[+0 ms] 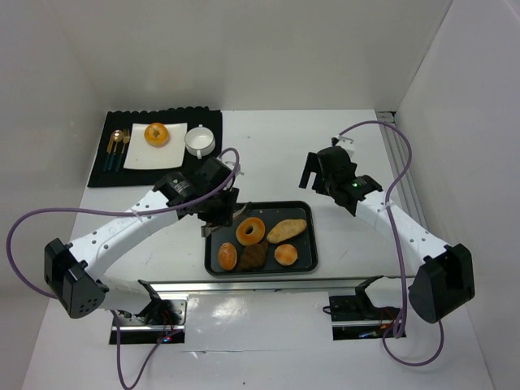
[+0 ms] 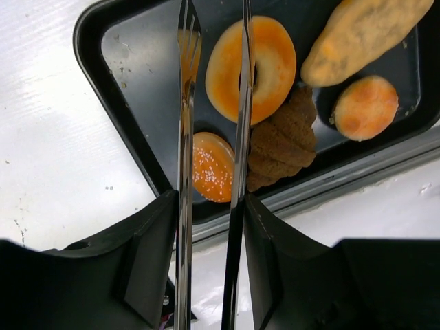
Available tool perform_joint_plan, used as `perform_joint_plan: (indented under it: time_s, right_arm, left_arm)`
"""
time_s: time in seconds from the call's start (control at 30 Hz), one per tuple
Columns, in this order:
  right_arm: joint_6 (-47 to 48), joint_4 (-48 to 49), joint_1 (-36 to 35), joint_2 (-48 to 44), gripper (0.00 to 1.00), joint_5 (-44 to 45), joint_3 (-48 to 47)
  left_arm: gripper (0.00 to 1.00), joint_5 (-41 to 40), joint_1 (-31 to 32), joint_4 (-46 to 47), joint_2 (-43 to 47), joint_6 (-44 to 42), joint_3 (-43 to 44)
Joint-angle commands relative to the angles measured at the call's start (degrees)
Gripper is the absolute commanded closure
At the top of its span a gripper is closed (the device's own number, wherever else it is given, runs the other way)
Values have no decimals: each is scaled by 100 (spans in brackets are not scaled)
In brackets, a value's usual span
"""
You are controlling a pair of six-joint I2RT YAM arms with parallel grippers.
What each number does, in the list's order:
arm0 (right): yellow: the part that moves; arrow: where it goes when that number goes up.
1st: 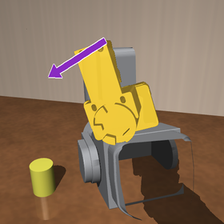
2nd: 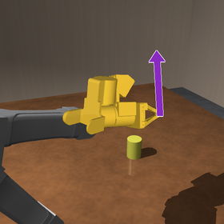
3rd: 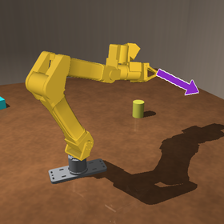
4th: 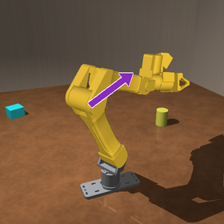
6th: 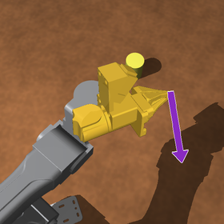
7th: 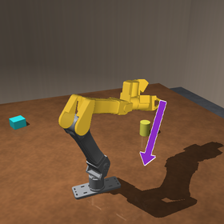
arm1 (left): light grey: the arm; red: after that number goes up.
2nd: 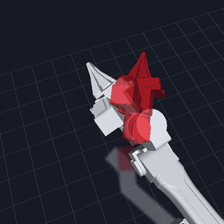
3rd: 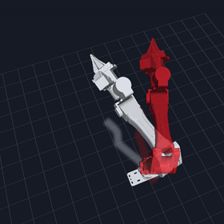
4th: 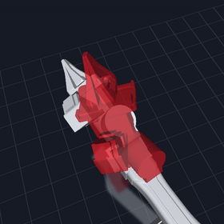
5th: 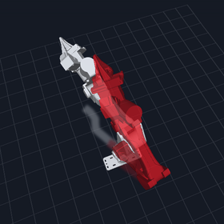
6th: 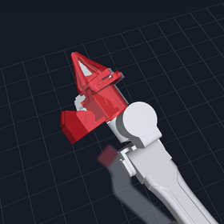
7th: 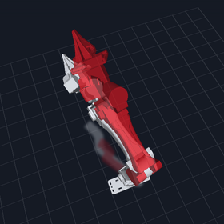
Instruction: Place the bread
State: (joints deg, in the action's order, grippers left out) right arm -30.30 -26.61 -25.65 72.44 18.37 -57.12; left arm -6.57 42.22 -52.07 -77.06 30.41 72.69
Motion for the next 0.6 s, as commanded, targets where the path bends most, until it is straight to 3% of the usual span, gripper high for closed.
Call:
perform_joint_plan:
  time_s: [0.0, 0.57]
  right_arm:
    - [69, 60, -45, -187, 1, 44, -247]
    - [69, 60, -45, -187, 1, -62, -247]
  left_arm:
    - [45, 217, 32, -57, 86, -246, -105]
    - [45, 438, 32, -416, 305, -352, -308]
